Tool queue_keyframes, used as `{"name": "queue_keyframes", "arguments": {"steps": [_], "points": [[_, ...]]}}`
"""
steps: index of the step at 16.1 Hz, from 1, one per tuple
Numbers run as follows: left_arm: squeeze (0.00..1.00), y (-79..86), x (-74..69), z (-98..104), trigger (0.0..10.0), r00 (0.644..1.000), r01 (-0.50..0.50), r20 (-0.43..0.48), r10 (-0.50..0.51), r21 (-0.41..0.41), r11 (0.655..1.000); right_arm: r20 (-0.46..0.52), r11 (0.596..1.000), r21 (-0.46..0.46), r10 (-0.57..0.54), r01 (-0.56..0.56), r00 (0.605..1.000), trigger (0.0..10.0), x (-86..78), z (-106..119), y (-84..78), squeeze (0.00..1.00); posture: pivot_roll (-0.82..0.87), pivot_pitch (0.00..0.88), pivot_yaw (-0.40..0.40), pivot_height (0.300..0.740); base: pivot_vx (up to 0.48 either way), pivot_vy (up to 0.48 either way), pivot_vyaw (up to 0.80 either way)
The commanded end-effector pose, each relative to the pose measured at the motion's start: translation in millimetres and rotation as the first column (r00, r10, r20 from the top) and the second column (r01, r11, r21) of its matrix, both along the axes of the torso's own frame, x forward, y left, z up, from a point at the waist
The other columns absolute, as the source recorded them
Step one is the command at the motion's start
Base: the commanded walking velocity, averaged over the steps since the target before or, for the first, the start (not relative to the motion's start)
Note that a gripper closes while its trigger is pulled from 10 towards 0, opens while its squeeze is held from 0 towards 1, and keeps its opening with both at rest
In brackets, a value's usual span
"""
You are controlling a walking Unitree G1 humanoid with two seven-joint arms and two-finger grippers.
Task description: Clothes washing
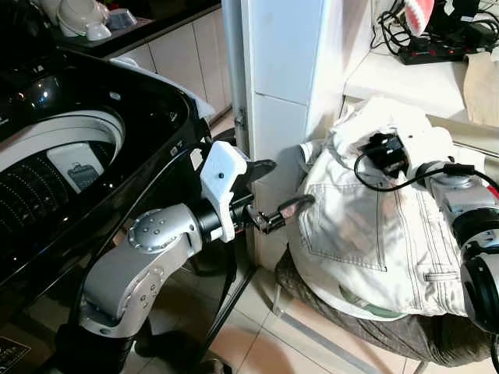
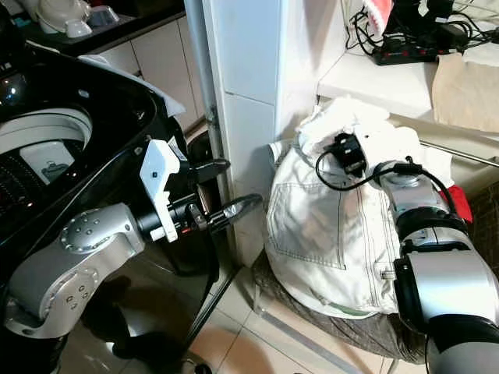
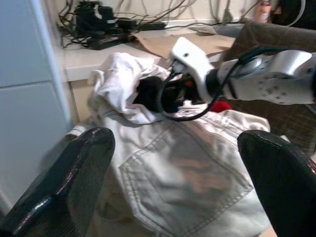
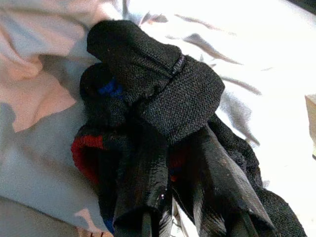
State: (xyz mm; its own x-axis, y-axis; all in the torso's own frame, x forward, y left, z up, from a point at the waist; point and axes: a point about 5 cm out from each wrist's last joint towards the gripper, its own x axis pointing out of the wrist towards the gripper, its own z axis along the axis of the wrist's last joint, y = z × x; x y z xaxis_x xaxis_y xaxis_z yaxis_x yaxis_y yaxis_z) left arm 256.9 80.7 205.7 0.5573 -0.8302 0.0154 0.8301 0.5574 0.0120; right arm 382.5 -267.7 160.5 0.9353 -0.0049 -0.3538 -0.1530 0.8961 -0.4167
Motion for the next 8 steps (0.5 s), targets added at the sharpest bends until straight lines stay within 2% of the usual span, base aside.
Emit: {"name": "queue_keyframes", "arguments": {"steps": [1,2,3,5,6,7,8], "points": [[0.00,1.8,3.1,-1,10.0,0.999,-0.035,0.019,0.035,0.018,0.999,0.070,0.999,0.043,0.021,-0.024,0.997,0.0,2.4,14,-1.4,0.00,-0.01,0.000,0.069,0.740,0.000,0.000,0.00],[0.00,2.3,4.8,2,10.0,0.995,-0.065,0.075,0.063,0.016,0.998,0.126,0.990,0.118,0.061,-0.076,0.990,0.0,2.3,24,-0.2,0.00,-0.01,0.000,0.069,0.740,0.000,0.000,0.00],[0.00,1.3,5.4,4,10.0,0.994,-0.074,0.078,0.074,-0.001,0.997,0.169,0.975,0.182,0.099,-0.130,0.981,0.0,-0.3,34,0.5,0.00,-0.02,0.000,0.066,0.740,0.000,0.000,0.00],[0.00,-0.1,5.4,10,10.0,0.993,-0.075,0.094,0.077,-0.028,0.997,0.220,0.949,0.217,0.180,-0.228,0.959,0.0,-11.0,46,3.2,0.00,-0.02,0.000,0.066,0.740,0.000,0.000,0.00],[0.00,-1.2,4.7,13,10.0,0.991,-0.064,0.119,0.066,-0.024,0.998,0.250,0.927,0.241,0.228,-0.289,0.941,0.0,-22.4,54,8.3,0.00,-0.03,0.000,0.067,0.740,0.000,0.000,0.00],[0.00,-1.2,4.7,13,10.0,0.991,-0.064,0.119,0.066,-0.024,0.998,0.250,0.927,0.241,0.228,-0.289,0.941,0.0,-22.4,54,8.3,0.00,-0.03,0.000,0.067,0.740,0.000,0.000,0.00],[1.00,-3.4,4.0,17,10.0,0.989,-0.042,0.137,0.048,-0.043,0.998,0.285,0.876,0.275,0.321,-0.397,0.903,0.0,-40.7,63,23.2,0.00,-0.04,0.004,0.076,0.740,0.000,0.000,0.00]]}}
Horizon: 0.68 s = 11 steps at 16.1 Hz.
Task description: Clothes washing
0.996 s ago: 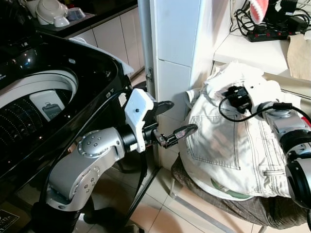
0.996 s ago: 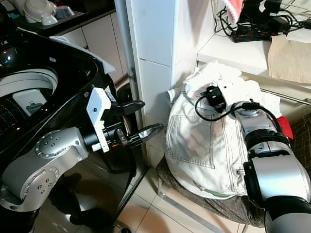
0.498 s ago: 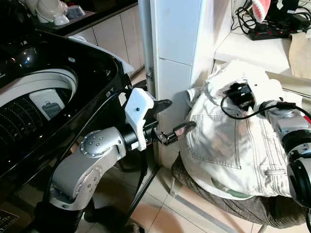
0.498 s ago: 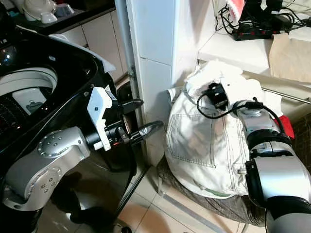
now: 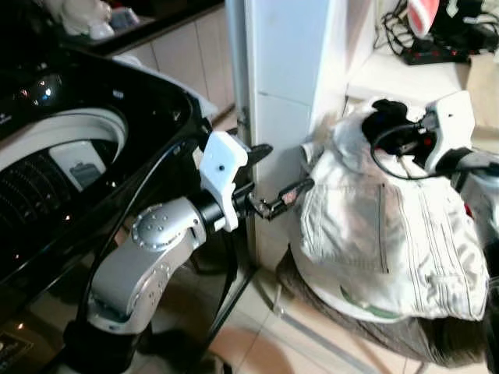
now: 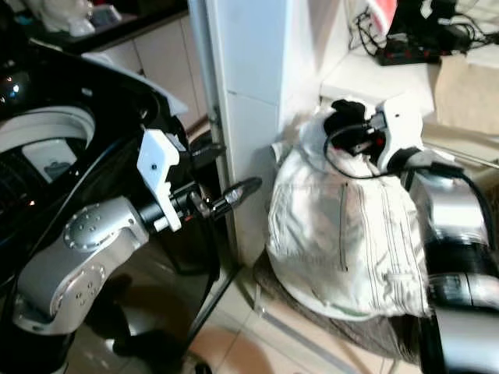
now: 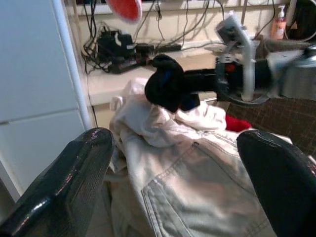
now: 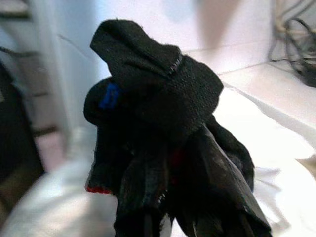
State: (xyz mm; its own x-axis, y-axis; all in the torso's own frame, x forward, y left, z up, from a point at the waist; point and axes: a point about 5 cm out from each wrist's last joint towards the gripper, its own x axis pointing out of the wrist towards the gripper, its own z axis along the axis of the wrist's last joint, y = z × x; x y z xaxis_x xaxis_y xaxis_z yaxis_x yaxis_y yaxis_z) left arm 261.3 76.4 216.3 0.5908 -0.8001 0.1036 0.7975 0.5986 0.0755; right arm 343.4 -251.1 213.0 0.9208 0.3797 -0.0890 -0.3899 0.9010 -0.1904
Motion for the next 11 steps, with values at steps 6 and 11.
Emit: {"name": "queue_keyframes", "arguments": {"steps": [6,11], "points": [[1.00,-9.8,2.2,9,10.0,0.995,0.020,0.101,-0.018,-0.010,1.000,0.117,0.772,0.316,0.545,-0.551,0.830,0.0,-70.8,42,80.9,0.00,-0.06,0.000,0.082,0.740,0.000,0.000,0.00],[0.00,-8.5,3.8,14,10.0,0.990,-0.007,0.141,0.018,-0.073,0.997,0.108,0.682,0.384,0.637,-0.623,0.763,0.0,-91.9,48,91.5,0.00,-0.07,0.000,0.076,0.740,0.000,0.000,0.00]]}}
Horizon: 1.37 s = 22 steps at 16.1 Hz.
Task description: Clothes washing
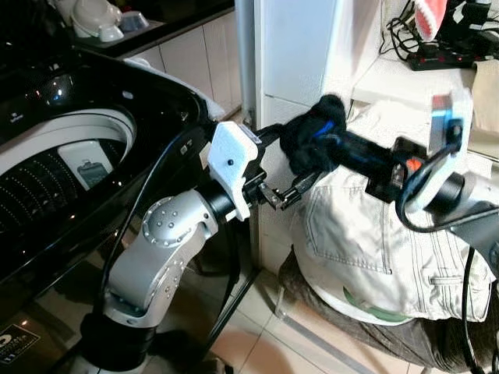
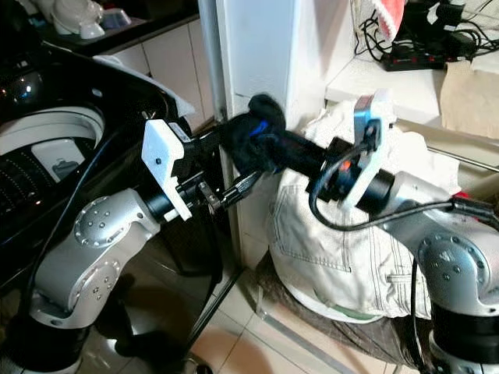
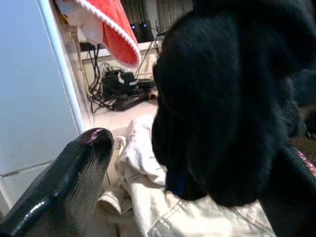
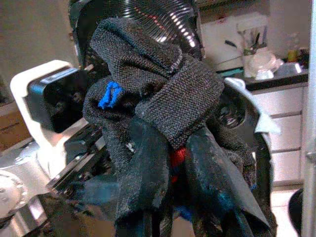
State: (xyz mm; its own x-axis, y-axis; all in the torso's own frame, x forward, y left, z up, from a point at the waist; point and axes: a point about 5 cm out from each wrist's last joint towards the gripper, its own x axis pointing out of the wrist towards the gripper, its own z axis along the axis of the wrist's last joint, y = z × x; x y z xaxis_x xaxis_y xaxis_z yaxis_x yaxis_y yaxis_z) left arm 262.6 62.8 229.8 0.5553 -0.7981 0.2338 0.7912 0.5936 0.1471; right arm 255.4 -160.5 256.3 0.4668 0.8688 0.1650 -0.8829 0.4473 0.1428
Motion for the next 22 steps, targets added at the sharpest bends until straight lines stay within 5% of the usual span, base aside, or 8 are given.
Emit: {"name": "queue_keyframes", "arguments": {"steps": [1,2,7,11,14,15,17,22], "points": [[0.00,3.9,-0.3,3,10.0,1.000,-0.004,-0.008,0.003,-0.068,0.998,-0.004,1.000,-0.015,0.009,-0.009,1.000,0.0,-4.3,2,0.8,0.00,-0.07,0.000,0.075,0.740,0.000,0.000,0.00],[0.00,4.3,-5.8,6,10.0,0.999,0.037,-0.009,-0.039,-0.130,0.991,-0.023,1.000,-0.021,-0.012,0.011,1.000,0.0,-3.2,0,-1.4,0.00,-0.07,0.000,0.073,0.740,0.000,0.000,0.00],[0.00,5.7,-18.9,5,10.0,0.990,0.137,-0.004,-0.139,-0.150,0.979,-0.061,0.995,-0.047,-0.087,0.084,0.994,0.0,2.3,-4,-11.0,0.00,-0.06,0.000,0.070,0.740,0.000,0.000,0.00],[0.00,1.1,-16.2,6,10.0,0.991,0.126,-0.019,-0.131,-0.168,0.978,-0.078,0.998,-0.066,-0.026,0.021,0.997,0.0,-6.3,-8,2.4,0.00,-0.07,0.000,0.074,0.740,0.000,0.000,0.00],[0.00,3.8,-5.1,-2,10.0,0.987,0.043,-0.144,-0.072,-0.191,0.981,-0.085,0.998,-0.061,0.011,-0.016,0.996,0.0,-11.2,-10,12.8,0.00,-0.07,0.001,0.078,0.740,0.000,0.000,0.00],[0.00,6.3,-1.9,1,1.8,0.988,0.020,-0.148,-0.053,-0.214,0.977,-0.087,0.998,-0.064,0.012,-0.017,0.996,0.0,-11.6,-11,13.9,0.00,-0.07,0.002,0.079,0.740,0.000,0.000,0.00],[0.00,10.2,-0.1,4,0.0,0.990,-0.001,-0.138,-0.031,-0.224,0.974,-0.089,0.998,-0.064,0.002,-0.008,0.996,0.0,-10.8,-11,13.1,0.00,-0.06,0.004,0.079,0.740,0.000,0.000,0.00],[0.00,14.8,0.8,3,0.0,0.997,-0.054,-0.055,0.047,-0.144,0.988,-0.095,0.998,-0.063,-0.006,0.000,0.995,0.0,-10.0,-12,13.5,0.00,-0.06,0.004,0.079,0.740,0.000,0.000,0.00]]}}
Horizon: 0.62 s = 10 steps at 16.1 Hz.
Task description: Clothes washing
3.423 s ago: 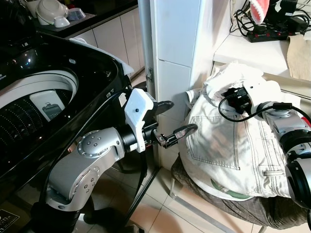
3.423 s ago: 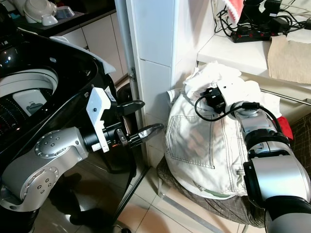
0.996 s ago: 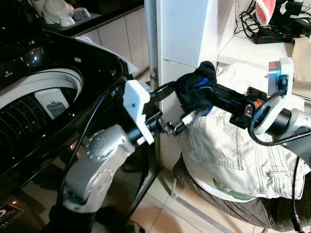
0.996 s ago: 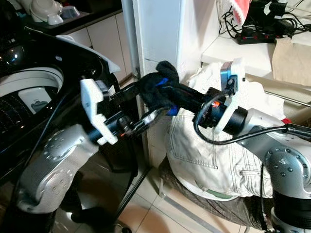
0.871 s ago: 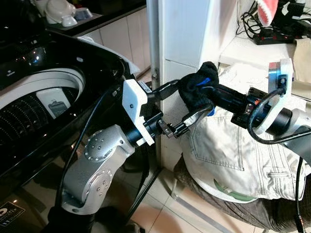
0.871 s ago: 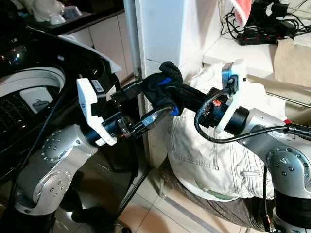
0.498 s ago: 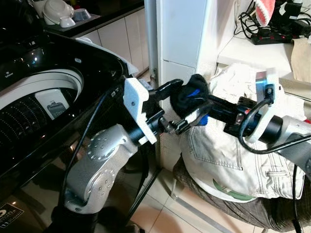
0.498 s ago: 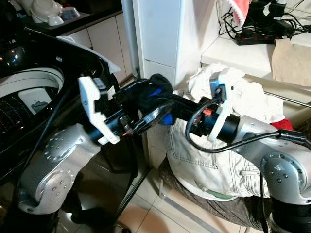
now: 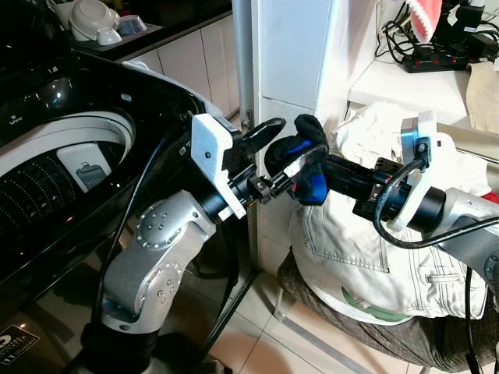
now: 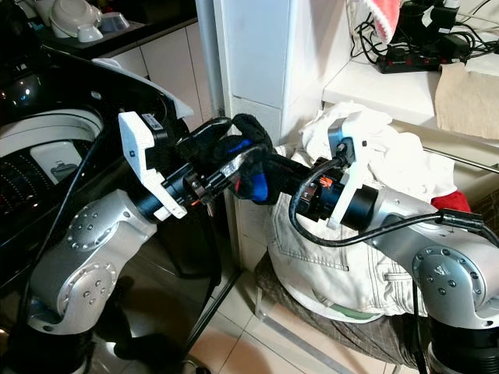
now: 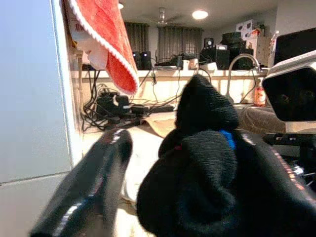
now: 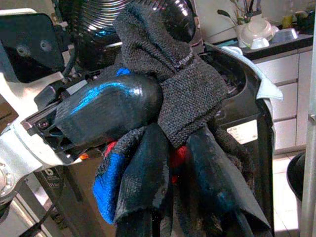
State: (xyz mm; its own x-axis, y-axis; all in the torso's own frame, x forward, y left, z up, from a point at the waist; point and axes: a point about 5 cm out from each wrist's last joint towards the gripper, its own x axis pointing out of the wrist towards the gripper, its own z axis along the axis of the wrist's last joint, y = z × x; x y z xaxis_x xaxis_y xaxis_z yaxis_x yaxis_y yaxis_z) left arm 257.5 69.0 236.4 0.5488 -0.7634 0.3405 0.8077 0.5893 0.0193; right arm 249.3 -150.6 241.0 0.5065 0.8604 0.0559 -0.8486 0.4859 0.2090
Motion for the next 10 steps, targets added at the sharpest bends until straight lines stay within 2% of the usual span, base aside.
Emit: {"name": "queue_keyframes", "arguments": {"steps": [1,5,8,10], "points": [[0.00,8.6,5.0,-3.4,0.0,0.998,-0.062,-0.018,0.062,0.015,0.998,0.013,1.000,0.001,0.028,-0.028,1.000,0.0,-3.9,2.8,3.5,0.00,-0.06,0.004,0.079,0.740,0.000,0.000,0.00],[0.00,7.2,3.7,-6.2,0.0,0.999,-0.043,-0.026,0.043,0.027,0.999,0.008,1.000,-0.003,0.024,-0.024,1.000,0.0,-3.4,1.5,2.6,0.00,-0.06,0.005,0.078,0.740,0.000,0.000,0.00],[0.00,7.3,3.4,-7.0,0.0,0.999,-0.051,0.001,0.051,0.045,0.998,0.005,1.000,-0.008,0.020,-0.020,1.000,0.0,-3.1,0.3,2.2,0.00,-0.06,0.004,0.079,0.740,0.000,0.000,0.00],[0.00,10.0,5.3,-7.6,0.0,0.996,-0.057,-0.064,0.057,-0.004,0.998,0.004,1.000,-0.009,0.017,-0.017,1.000,0.0,-2.8,-0.2,1.8,0.00,-0.06,0.003,0.079,0.740,0.000,0.000,0.00]]}}
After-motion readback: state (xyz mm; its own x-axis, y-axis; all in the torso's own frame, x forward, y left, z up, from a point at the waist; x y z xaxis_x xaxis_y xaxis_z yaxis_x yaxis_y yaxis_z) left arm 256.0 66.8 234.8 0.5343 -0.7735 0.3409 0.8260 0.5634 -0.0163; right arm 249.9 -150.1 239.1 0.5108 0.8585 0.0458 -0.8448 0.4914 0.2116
